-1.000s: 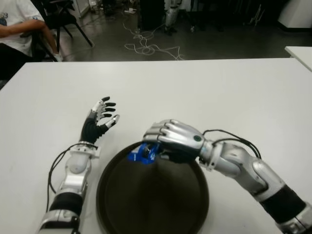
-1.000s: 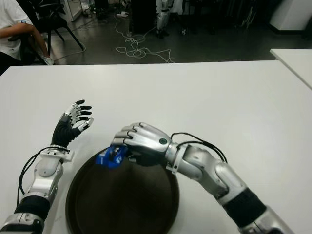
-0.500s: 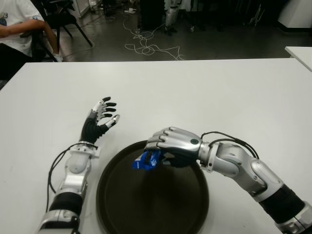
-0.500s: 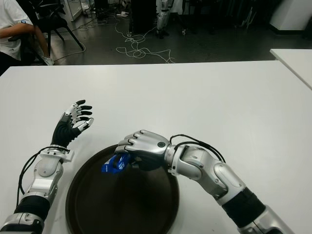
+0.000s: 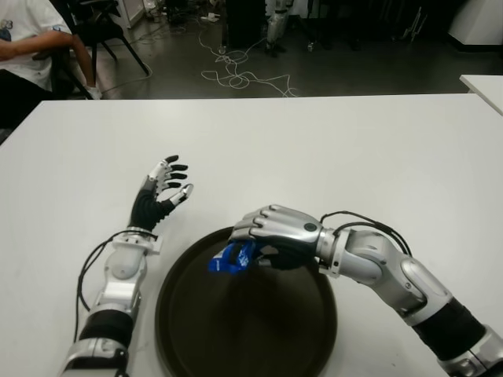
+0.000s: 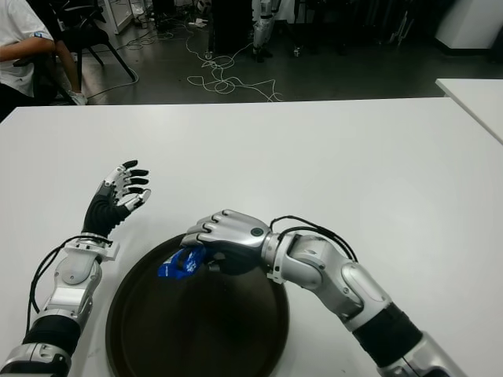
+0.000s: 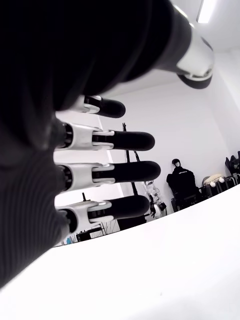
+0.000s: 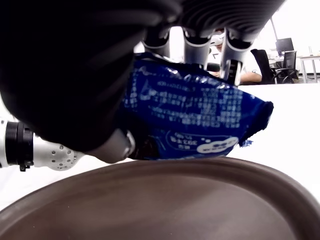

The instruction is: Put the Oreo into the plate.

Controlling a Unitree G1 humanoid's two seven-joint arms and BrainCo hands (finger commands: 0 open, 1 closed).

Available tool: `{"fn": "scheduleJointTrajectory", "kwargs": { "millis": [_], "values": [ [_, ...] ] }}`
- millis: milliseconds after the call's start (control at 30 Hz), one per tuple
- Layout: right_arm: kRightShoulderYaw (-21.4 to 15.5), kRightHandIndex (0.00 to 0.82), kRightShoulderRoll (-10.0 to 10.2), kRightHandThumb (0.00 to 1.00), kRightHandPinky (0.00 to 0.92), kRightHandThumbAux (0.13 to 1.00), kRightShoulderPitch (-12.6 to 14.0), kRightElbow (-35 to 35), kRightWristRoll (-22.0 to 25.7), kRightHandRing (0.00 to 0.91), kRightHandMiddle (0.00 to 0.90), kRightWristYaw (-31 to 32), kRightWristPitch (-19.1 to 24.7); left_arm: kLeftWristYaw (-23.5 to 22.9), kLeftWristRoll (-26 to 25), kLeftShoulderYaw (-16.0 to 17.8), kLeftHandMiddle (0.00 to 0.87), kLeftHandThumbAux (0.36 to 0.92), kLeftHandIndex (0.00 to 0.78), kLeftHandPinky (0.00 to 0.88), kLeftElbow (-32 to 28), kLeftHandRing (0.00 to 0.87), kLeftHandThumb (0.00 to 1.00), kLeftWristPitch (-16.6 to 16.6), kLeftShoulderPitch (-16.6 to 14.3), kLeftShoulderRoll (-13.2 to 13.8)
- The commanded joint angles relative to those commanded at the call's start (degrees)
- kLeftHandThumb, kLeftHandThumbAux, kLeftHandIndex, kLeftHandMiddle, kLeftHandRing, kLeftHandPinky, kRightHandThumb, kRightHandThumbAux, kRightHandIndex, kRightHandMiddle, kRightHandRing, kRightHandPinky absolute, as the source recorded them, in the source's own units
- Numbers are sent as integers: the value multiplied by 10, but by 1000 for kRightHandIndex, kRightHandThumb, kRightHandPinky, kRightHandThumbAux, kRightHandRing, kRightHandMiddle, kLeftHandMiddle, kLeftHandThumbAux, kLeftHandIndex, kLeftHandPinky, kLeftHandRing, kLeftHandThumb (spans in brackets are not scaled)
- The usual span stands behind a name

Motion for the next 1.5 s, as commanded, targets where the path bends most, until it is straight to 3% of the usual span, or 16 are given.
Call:
{"fn": "scheduleJointTrajectory", "kwargs": {
  "millis": [300, 400, 500, 700, 800, 933, 1200, 1500],
  "values": [
    [12, 417, 25, 683, 502, 737, -8, 84, -2, 520, 501, -66, -61, -6, -8, 2, 270, 674, 159, 251, -5, 265, 100, 6, 4, -3],
    [6, 401, 29, 670, 323, 744, -4, 93, 14, 334, 331, -69, -69, -7, -8, 1, 272, 670, 159, 254, -9, 264, 110, 8, 5, -3],
    [2, 396, 30, 664, 208, 747, 1, 93, 23, 225, 229, -63, -65, -4, -3, 1, 272, 664, 158, 257, -10, 263, 109, 9, 6, -1],
    [1, 394, 29, 661, 109, 746, 1, 97, 29, 118, 120, -52, -56, 0, 1, 1, 257, 683, 153, 246, -8, 251, 111, 7, 5, -1],
    [0, 169, 32, 269, 74, 804, -1, 105, 29, 79, 84, -57, -59, 1, 1, 1, 258, 694, 153, 248, -7, 253, 115, 8, 6, -1],
    [0, 69, 34, 96, 25, 830, -4, 112, 25, 29, 38, -64, -63, 6, 4, 1, 260, 701, 151, 241, -7, 252, 103, 8, 6, -1],
    [2, 32, 34, 12, 1, 832, -9, 114, 17, 1, 2, -66, -62, 5, 1, 1, 249, 704, 146, 235, -3, 245, 106, 1, 6, 0],
    [3, 31, 32, 0, 0, 823, -17, 125, -2, 0, 0, -72, -55, -3, -7, 3, 260, 688, 143, 238, 8, 249, 116, -6, 1, 0]
  ]
}}
